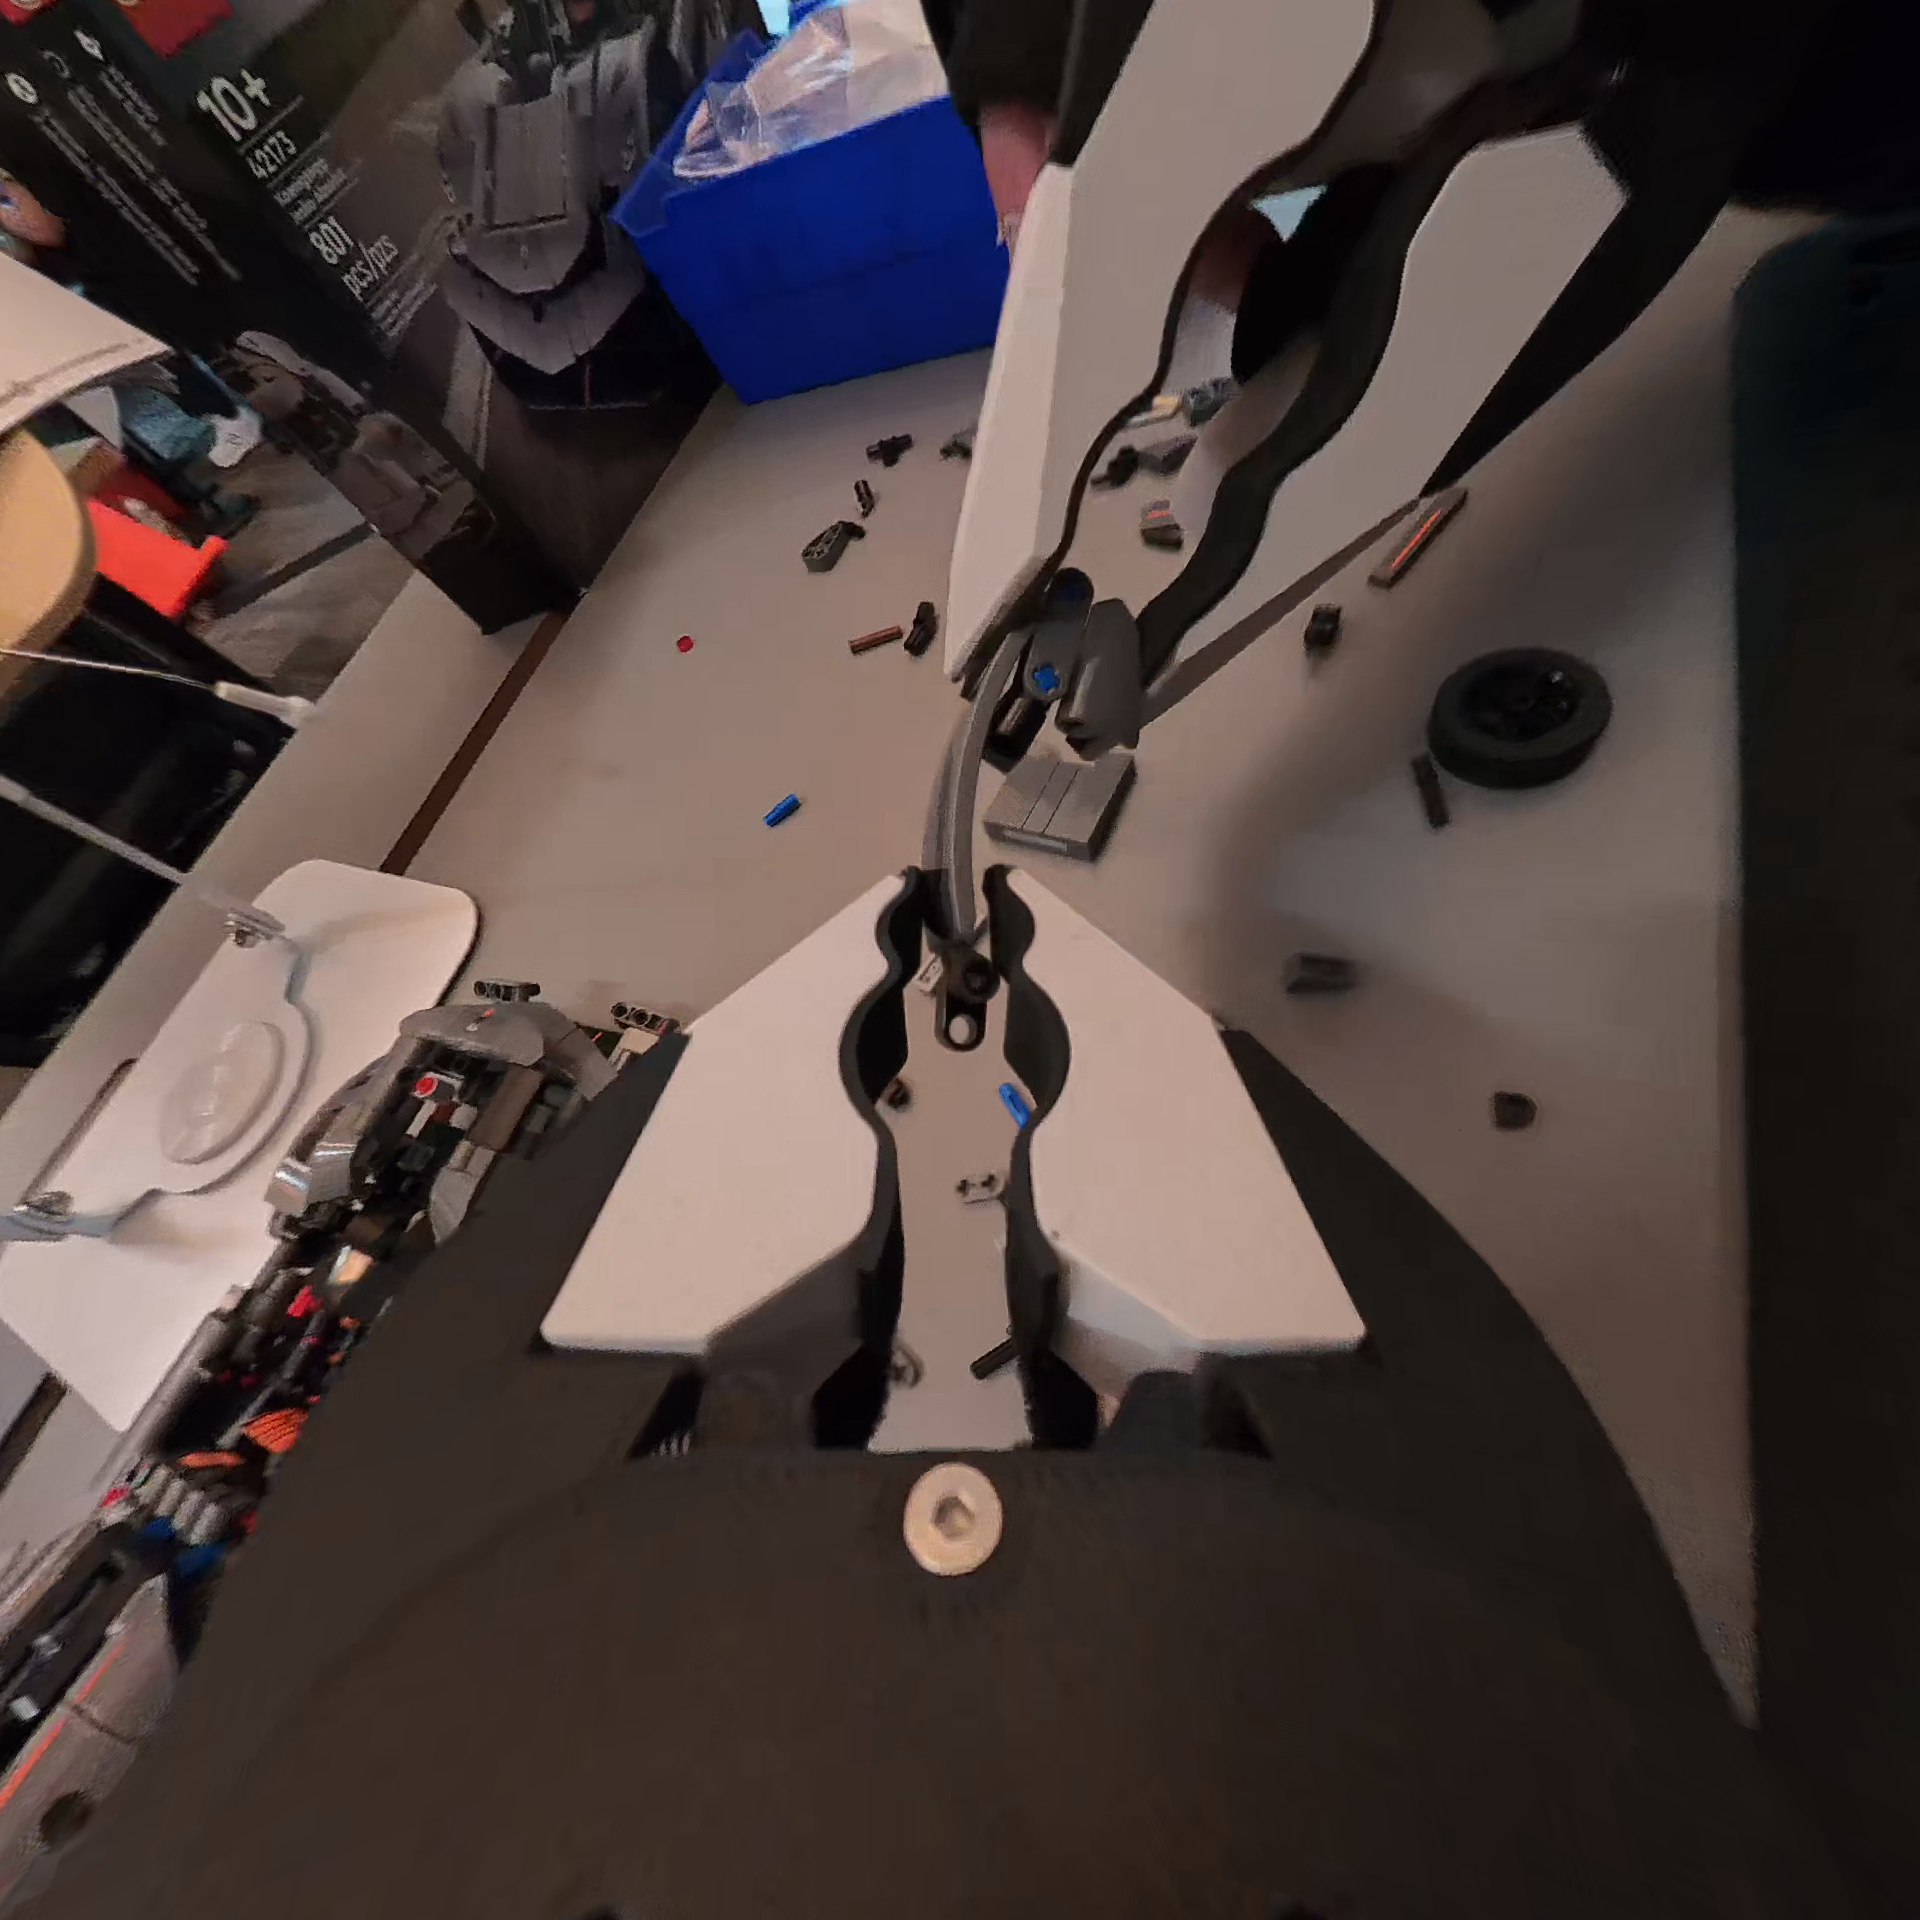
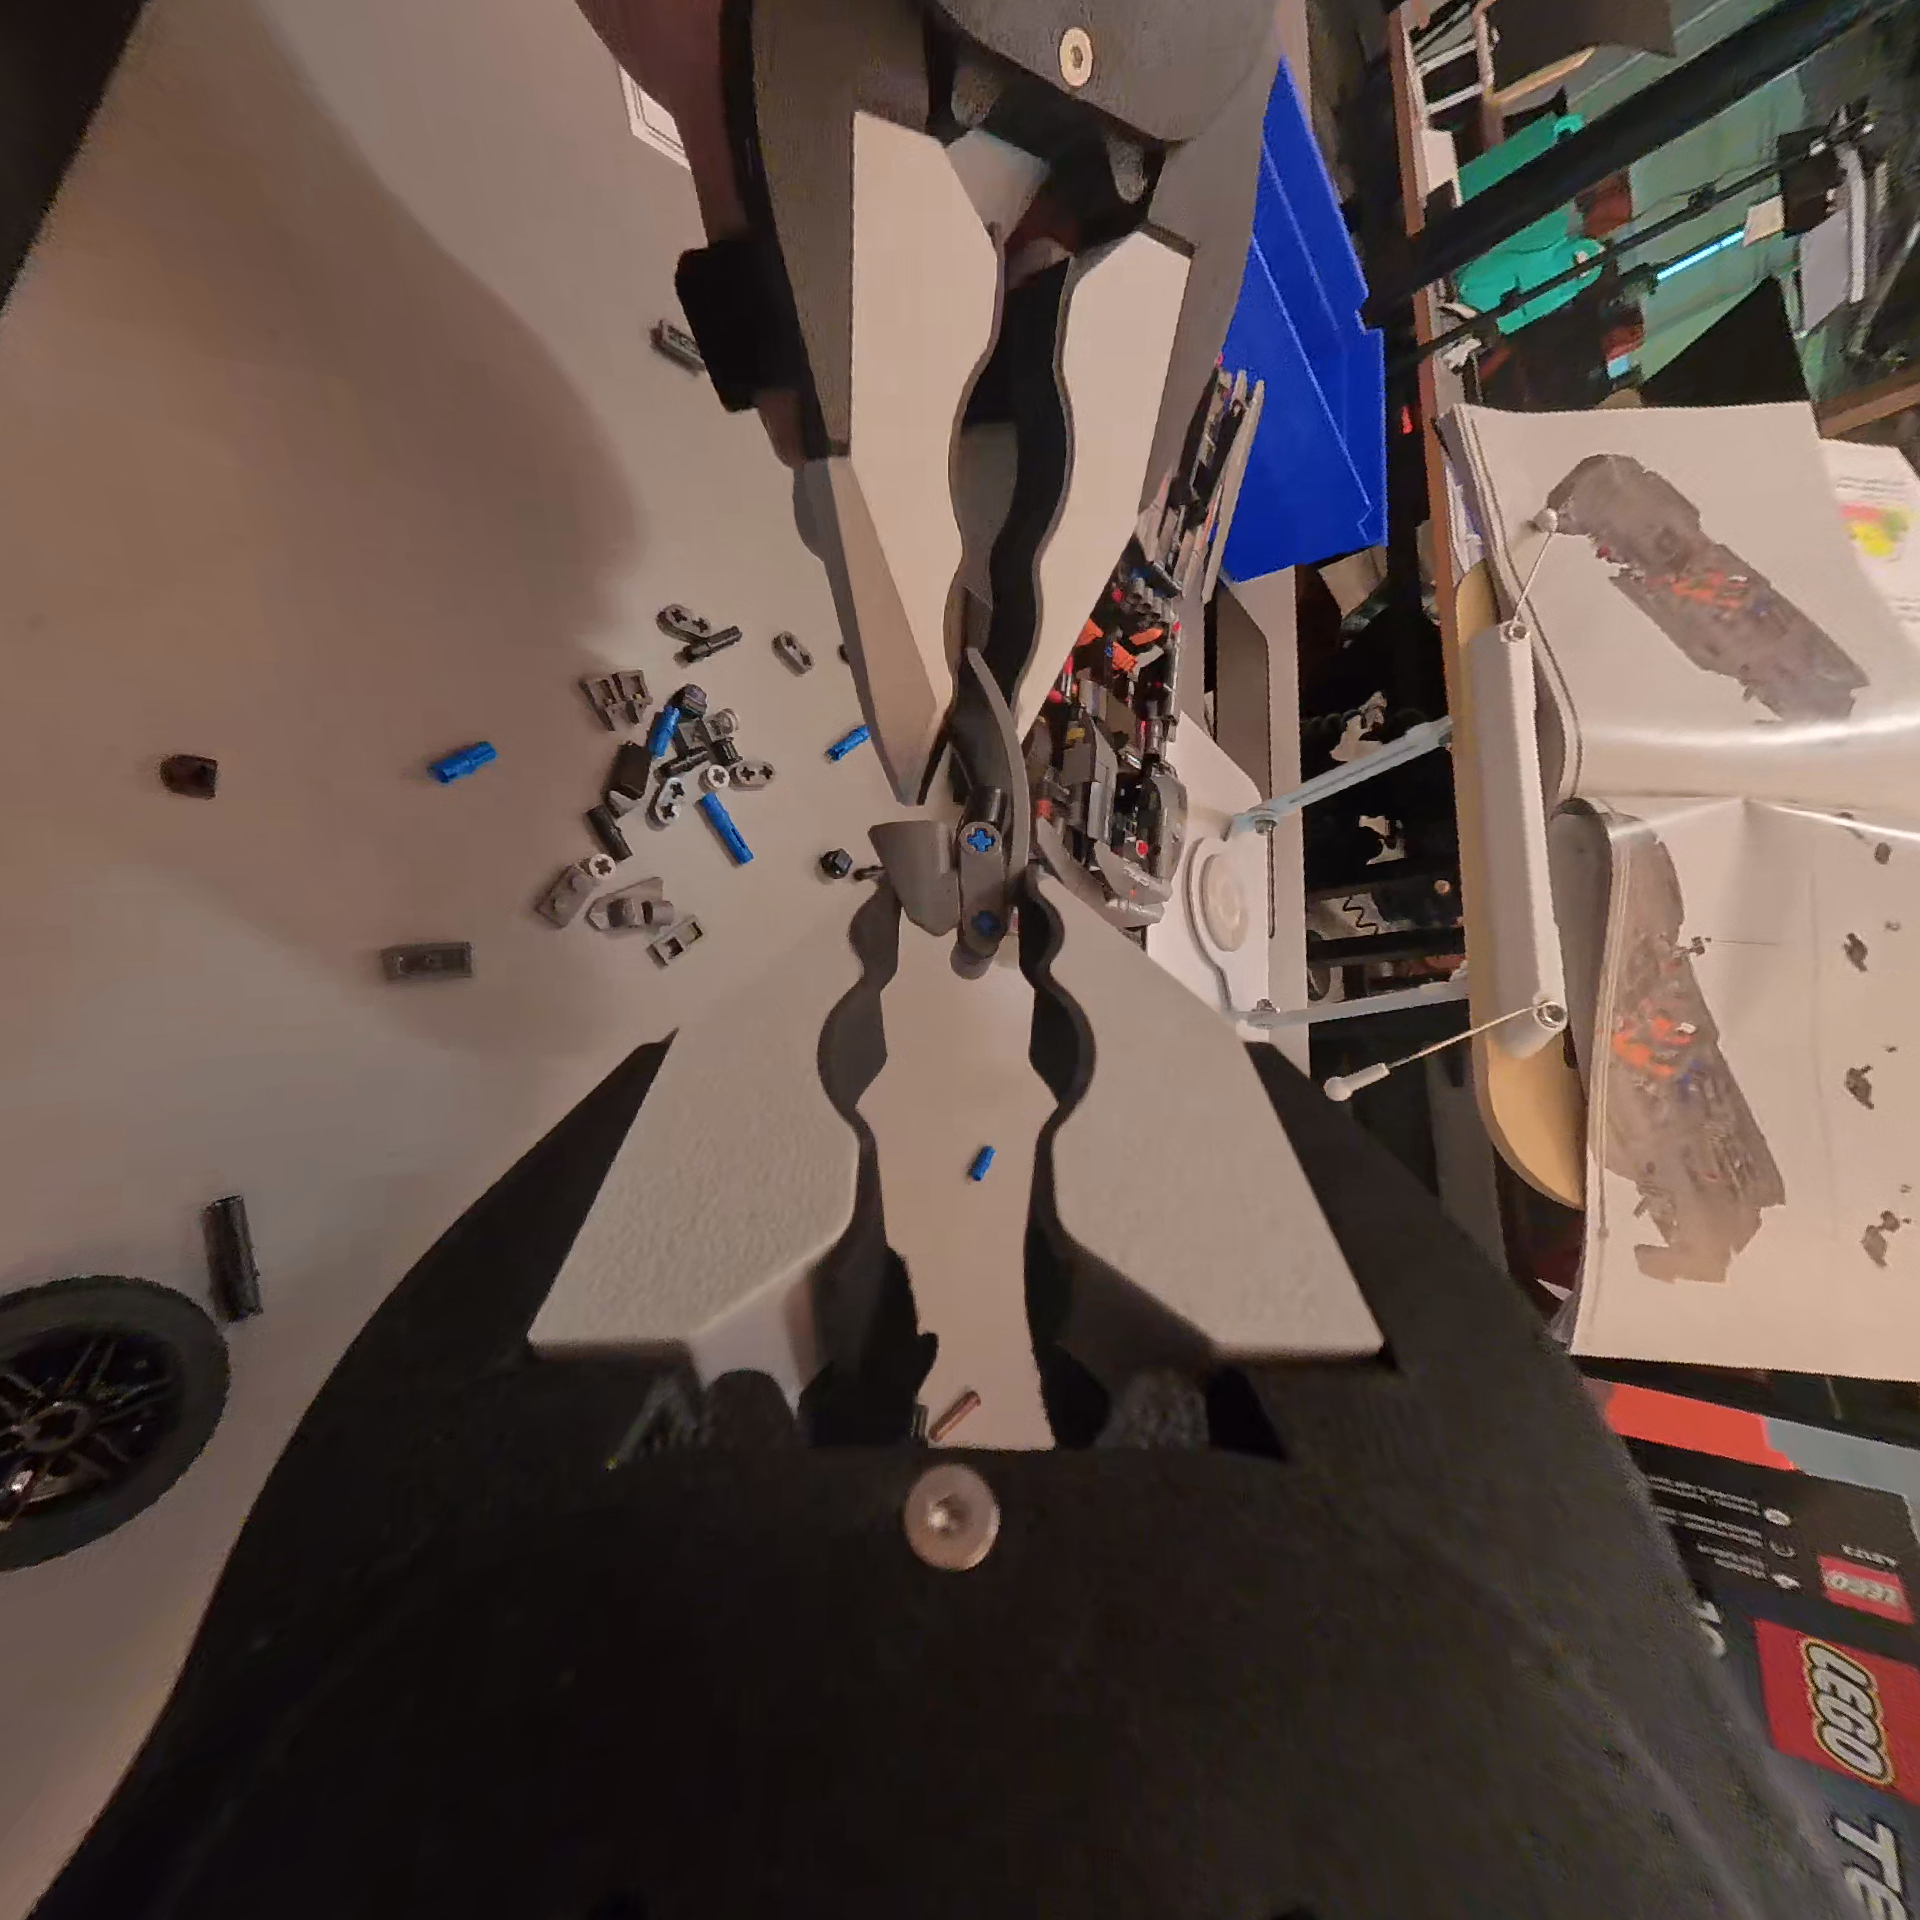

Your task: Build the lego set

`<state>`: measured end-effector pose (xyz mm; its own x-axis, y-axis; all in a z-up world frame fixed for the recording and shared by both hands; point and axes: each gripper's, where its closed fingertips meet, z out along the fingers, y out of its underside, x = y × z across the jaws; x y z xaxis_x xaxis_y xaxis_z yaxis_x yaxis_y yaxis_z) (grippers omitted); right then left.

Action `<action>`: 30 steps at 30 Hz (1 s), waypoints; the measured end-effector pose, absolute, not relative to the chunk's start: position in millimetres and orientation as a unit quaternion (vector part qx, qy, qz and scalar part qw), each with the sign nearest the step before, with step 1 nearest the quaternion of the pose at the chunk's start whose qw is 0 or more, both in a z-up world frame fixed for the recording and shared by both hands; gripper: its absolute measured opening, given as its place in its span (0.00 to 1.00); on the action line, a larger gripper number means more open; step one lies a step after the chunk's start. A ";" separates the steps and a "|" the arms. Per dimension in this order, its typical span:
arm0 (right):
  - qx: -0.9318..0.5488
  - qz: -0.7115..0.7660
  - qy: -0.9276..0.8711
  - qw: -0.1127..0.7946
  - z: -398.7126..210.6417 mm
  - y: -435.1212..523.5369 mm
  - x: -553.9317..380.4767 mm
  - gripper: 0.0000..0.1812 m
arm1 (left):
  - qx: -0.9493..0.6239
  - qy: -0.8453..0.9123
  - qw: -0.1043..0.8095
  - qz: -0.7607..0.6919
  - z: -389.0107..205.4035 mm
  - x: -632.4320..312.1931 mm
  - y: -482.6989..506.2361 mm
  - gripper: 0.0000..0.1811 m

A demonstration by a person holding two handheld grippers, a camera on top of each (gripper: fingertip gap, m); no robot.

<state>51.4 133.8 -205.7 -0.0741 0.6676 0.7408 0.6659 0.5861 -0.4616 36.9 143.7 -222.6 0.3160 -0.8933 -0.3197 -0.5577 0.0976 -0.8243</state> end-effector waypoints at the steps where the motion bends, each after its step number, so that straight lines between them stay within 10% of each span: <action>1: -0.453 0.005 -0.734 0.507 -205.8 132.4 50.6 0.12 | -0.647 0.562 0.490 -0.159 -222.7 36.0 144.8 0.04; 30: -0.386 -0.051 -0.737 0.553 -189.9 121.6 44.2 0.11 | -0.619 0.579 0.525 -0.074 -217.9 31.7 153.2 0.00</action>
<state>44.2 121.6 -189.9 -0.0903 0.5127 0.8538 0.6246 0.6969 -0.3524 31.7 153.2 -217.9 0.3185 -0.7949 -0.5165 -0.6388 0.2226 -0.7365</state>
